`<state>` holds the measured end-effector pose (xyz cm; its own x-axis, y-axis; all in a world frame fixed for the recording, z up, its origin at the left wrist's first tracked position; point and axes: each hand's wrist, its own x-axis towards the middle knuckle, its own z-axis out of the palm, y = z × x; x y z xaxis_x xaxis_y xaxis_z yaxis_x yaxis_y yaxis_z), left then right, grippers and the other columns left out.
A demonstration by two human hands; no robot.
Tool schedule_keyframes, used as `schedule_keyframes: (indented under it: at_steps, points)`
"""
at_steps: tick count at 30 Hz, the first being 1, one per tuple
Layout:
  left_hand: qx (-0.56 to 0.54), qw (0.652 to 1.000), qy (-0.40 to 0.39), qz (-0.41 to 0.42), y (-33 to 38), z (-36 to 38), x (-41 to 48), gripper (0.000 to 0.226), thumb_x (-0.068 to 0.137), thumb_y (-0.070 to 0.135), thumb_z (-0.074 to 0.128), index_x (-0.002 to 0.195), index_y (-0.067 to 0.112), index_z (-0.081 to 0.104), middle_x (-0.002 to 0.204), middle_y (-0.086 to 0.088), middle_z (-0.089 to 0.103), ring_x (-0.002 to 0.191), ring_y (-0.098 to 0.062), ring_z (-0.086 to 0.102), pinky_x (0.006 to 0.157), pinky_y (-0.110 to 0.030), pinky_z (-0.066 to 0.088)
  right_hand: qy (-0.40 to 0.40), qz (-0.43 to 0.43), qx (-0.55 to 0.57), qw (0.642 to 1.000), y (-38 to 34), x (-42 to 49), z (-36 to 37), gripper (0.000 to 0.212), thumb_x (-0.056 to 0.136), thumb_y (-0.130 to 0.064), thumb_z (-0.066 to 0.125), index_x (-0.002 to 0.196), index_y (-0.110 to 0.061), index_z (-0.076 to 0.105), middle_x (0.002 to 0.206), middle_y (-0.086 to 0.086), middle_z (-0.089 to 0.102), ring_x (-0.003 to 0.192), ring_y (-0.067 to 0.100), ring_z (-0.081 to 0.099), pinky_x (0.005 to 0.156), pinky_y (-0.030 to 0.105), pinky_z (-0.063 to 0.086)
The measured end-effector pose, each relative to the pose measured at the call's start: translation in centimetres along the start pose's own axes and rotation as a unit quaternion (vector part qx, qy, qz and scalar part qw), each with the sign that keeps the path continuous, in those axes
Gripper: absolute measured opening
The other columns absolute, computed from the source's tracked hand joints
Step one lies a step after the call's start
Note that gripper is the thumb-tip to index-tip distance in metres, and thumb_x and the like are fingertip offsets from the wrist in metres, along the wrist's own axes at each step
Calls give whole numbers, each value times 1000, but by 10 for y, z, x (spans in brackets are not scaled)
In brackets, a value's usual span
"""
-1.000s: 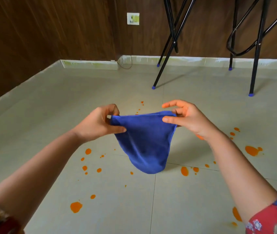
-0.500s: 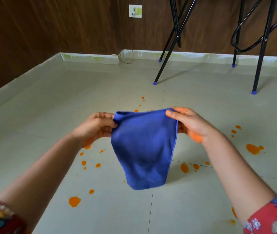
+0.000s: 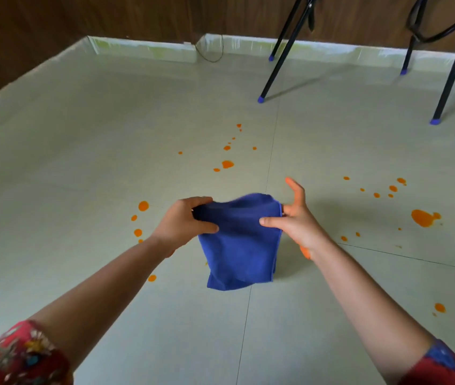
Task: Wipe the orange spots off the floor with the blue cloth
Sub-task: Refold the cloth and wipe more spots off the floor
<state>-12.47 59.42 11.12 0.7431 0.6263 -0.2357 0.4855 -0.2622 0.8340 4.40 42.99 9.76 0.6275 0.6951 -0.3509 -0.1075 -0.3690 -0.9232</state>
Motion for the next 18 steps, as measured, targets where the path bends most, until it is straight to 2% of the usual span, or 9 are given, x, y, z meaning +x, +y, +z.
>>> schedule_keyframes:
  at_steps: [2,3,5,8,10,11,13,15,18]
  points:
    - [173,981,37,75,9,-1,2,50,70,7,71,119,19,64,104,0,65,97,-20,60,70,-23,40,-8,-81,-178,981,-8,-4,-6,76,76,-3,74,137,-36,45,109,-4,62,98,14,63,80,14,46]
    - [227,966,56,106,14,-2,0,42,72,8,69,113,19,67,97,0,63,93,-21,59,68,-24,37,8,-113,-269,956,-11,-9,-7,59,78,-5,71,128,-33,58,104,-7,58,94,12,59,73,8,40]
    - [262,954,58,136,18,-3,-7,20,74,12,67,93,18,71,89,2,54,86,-22,57,65,-25,35,28,-152,-349,924,-15,-23,-10,31,82,-7,64,99,-31,71,90,-7,53,83,13,54,64,10,37]
    - [262,956,-44,126,8,1,-23,11,69,18,73,79,22,70,102,10,51,89,-12,55,74,-24,43,-24,-163,-407,899,0,-46,-18,16,80,-12,70,78,-28,71,98,-7,53,93,17,51,77,26,40]
    - [253,952,-157,69,-3,11,-37,11,70,21,73,69,27,64,80,14,57,73,-7,55,65,-21,41,-91,-143,-434,885,24,-55,-26,11,76,-18,76,72,-26,70,121,-13,51,111,15,43,93,28,37]
    - [243,948,-203,31,-12,21,-43,16,71,22,73,64,28,60,67,12,55,63,-7,52,59,-21,39,-122,-121,-435,884,38,-58,-30,11,76,-20,77,71,-26,69,122,-16,51,113,13,43,96,29,36]
    - [204,945,-252,-39,-35,43,-50,18,74,22,71,62,25,58,59,8,53,58,-11,52,57,-26,41,-156,-48,-432,887,64,-61,-32,15,75,-24,76,66,-31,67,95,-22,59,96,12,54,83,29,43]
    - [161,949,-257,-89,-60,64,-54,10,77,17,69,72,16,61,65,3,59,66,-17,63,67,-34,51,-167,39,-418,892,89,-57,-30,25,76,-24,72,57,-36,61,60,-15,55,64,11,54,60,28,38]
    - [154,957,-218,-116,-84,85,-44,14,79,13,63,69,14,53,70,-3,60,69,-23,64,67,-34,51,-151,93,-406,897,117,-43,-22,31,79,-20,69,54,-27,52,54,-9,50,56,11,47,54,26,32]
